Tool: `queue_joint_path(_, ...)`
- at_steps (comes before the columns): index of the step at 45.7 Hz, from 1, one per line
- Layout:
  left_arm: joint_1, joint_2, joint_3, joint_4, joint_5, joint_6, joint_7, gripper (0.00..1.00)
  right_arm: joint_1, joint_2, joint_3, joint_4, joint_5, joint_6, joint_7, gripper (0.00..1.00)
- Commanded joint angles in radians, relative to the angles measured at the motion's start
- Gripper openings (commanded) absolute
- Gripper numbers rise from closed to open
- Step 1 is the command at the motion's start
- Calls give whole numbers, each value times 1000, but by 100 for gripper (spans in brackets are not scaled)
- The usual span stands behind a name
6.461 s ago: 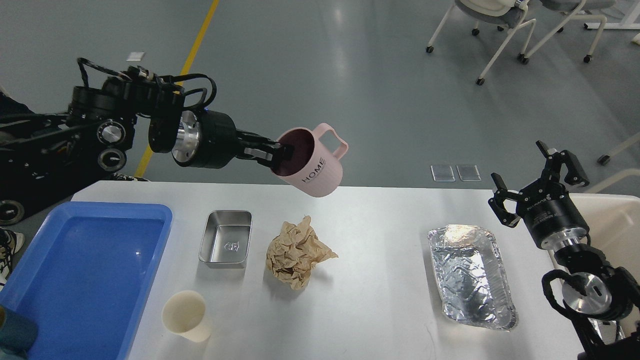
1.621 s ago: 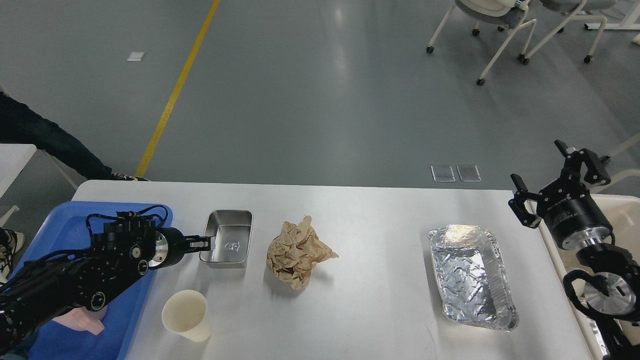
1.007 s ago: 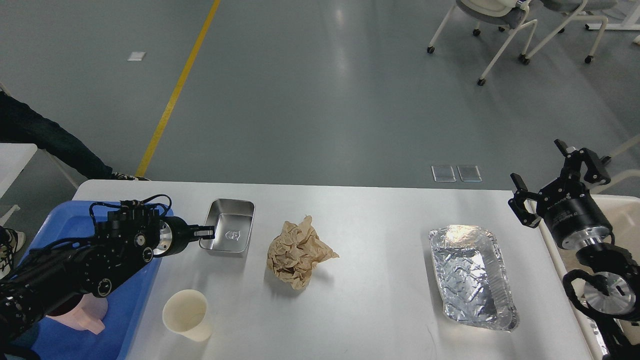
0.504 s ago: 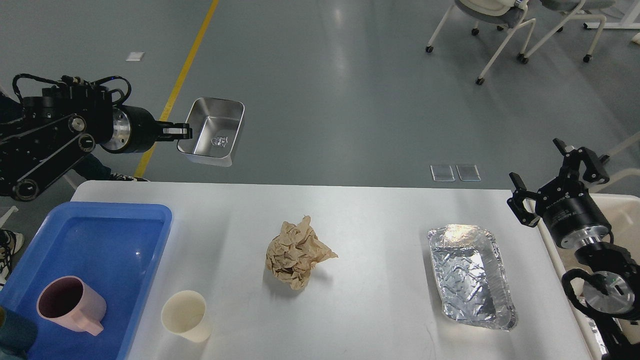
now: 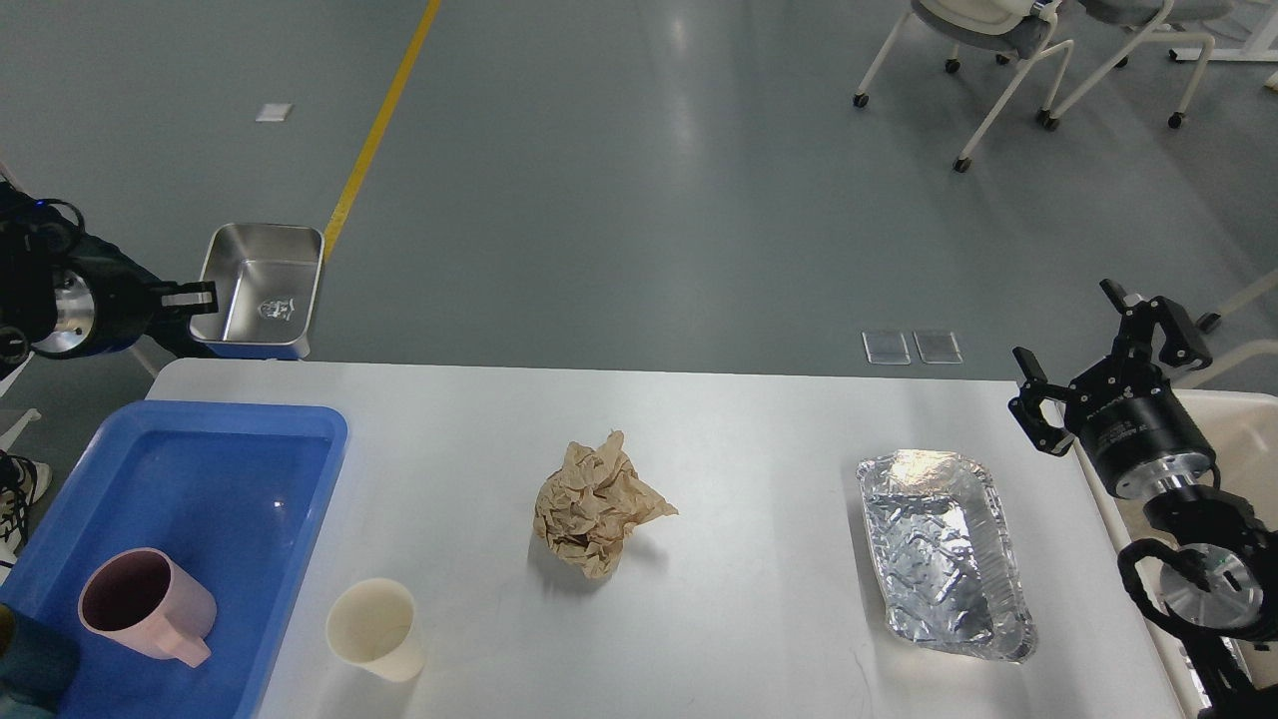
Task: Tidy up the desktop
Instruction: 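Lift the steel box with the left gripper and place it in the blue tray, then release the steel box and move the right gripper down beside the foil tray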
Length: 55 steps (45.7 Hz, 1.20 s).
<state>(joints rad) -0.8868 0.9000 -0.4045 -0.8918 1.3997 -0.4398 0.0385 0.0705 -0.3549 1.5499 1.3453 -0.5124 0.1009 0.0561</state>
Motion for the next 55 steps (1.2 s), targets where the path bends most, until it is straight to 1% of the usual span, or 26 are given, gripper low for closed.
queue_joint_path(1,80,20,1,30,-28,49,-6,5,0,1,-1,0,0,0,1,100)
queue_joint_path(7,164,8,1,36,-36,107,-19,6,-1,-1,-1,0,0,0,-1,100)
queue_joint_path(12,232,-15,1,43,-39,164,-19,8,-3,-1,-1,0,0,0,1,100)
queue_joint_path(19,262,-82,6,99,-37,204,-22,8,-15,1,-1,2,0,0,1,100)
queue_joint_path(21,272,-90,4,103,-37,211,-22,11,-18,1,-1,2,0,0,1,100)
queue_joint_path(22,276,-93,4,103,-39,213,-20,15,-18,1,-1,3,0,0,1,100)
queue_joint_path(23,278,-95,1,103,-39,214,-17,25,-18,1,-1,3,0,0,1,100)
queue_joint_path(24,278,-96,-2,103,-41,216,-17,47,-18,1,-1,3,0,0,1,100)
queue_joint_path(25,278,-98,-3,103,-47,217,-17,66,-18,1,-1,3,0,0,1,100)
queue_joint_path(26,276,-101,-8,103,-57,219,-16,81,-18,1,-1,5,0,0,1,100)
queue_joint_path(27,275,-104,-14,103,-74,222,-16,93,-18,1,-1,5,0,0,1,100)
queue_joint_path(28,270,-105,-22,103,-94,224,-17,95,-18,1,1,5,0,0,1,100)
queue_joint_path(33,235,-104,-59,103,-244,219,-19,97,-18,1,-1,5,0,0,1,100)
queue_joint_path(37,174,-98,-89,103,-405,213,-17,97,-17,1,-1,5,0,2,-1,100)
queue_joint_path(42,152,-93,-169,100,-648,211,-17,97,-17,-1,-1,5,-1,2,1,100)
queue_joint_path(48,157,-115,-310,88,-879,211,-22,97,-15,-10,-4,3,-3,2,1,100)
queue_joint_path(52,177,-173,-427,83,-1011,211,-23,97,-14,-13,-19,3,-27,2,1,100)
queue_joint_path(55,232,-223,-552,82,-1135,211,-25,97,-14,-15,-22,3,-63,2,1,100)
